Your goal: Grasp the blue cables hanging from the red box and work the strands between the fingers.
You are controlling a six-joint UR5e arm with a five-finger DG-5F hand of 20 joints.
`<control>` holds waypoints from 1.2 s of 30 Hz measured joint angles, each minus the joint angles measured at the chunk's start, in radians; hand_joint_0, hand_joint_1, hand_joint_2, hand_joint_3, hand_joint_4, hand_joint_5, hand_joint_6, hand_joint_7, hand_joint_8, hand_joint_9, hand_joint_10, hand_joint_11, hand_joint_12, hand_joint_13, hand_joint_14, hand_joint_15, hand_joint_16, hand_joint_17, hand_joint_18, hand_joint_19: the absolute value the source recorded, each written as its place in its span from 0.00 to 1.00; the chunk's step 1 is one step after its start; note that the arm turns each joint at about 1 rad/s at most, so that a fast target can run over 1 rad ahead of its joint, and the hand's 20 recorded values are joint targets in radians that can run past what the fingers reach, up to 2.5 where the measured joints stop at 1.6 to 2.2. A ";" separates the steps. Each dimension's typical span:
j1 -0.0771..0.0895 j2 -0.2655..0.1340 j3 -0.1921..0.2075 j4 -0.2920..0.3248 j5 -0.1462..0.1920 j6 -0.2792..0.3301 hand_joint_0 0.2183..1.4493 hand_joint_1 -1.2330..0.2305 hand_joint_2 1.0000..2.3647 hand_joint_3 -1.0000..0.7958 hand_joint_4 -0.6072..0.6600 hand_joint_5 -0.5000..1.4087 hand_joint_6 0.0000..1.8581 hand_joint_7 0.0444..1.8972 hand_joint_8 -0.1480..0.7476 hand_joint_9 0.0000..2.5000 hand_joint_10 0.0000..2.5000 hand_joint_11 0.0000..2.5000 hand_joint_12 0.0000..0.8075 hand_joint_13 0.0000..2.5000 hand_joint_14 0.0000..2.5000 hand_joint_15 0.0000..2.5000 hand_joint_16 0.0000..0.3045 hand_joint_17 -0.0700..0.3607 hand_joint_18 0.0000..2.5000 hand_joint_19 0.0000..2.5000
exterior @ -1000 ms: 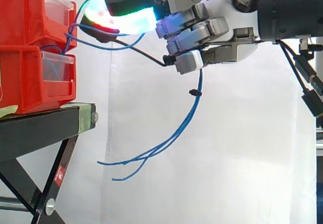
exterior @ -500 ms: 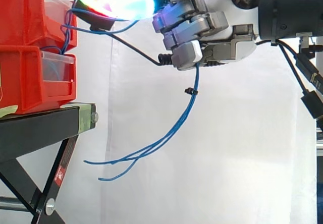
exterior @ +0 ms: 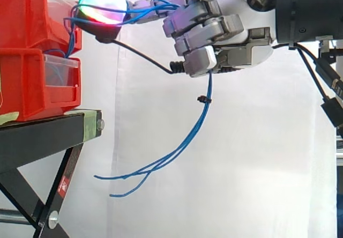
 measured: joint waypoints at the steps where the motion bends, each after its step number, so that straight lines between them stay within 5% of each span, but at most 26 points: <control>1: 0.000 0.000 0.000 -0.003 0.000 0.000 0.46 0.35 0.00 0.06 0.62 0.42 0.13 0.59 0.56 0.47 1.00 0.84 0.63 0.62 1.00 0.50 0.24 0.54 0.71 0.27; 24: 0.001 0.000 0.000 0.004 -0.001 -0.030 0.41 0.41 0.00 0.00 0.63 0.52 0.13 0.63 0.56 0.47 1.00 0.84 0.63 0.62 1.00 0.50 0.24 0.54 0.71 0.27; 36: 0.001 0.000 0.000 0.003 0.004 -0.047 0.37 0.44 0.00 0.00 0.65 0.60 0.00 0.69 0.56 0.47 1.00 0.84 0.63 0.62 1.00 0.50 0.24 0.54 0.71 0.27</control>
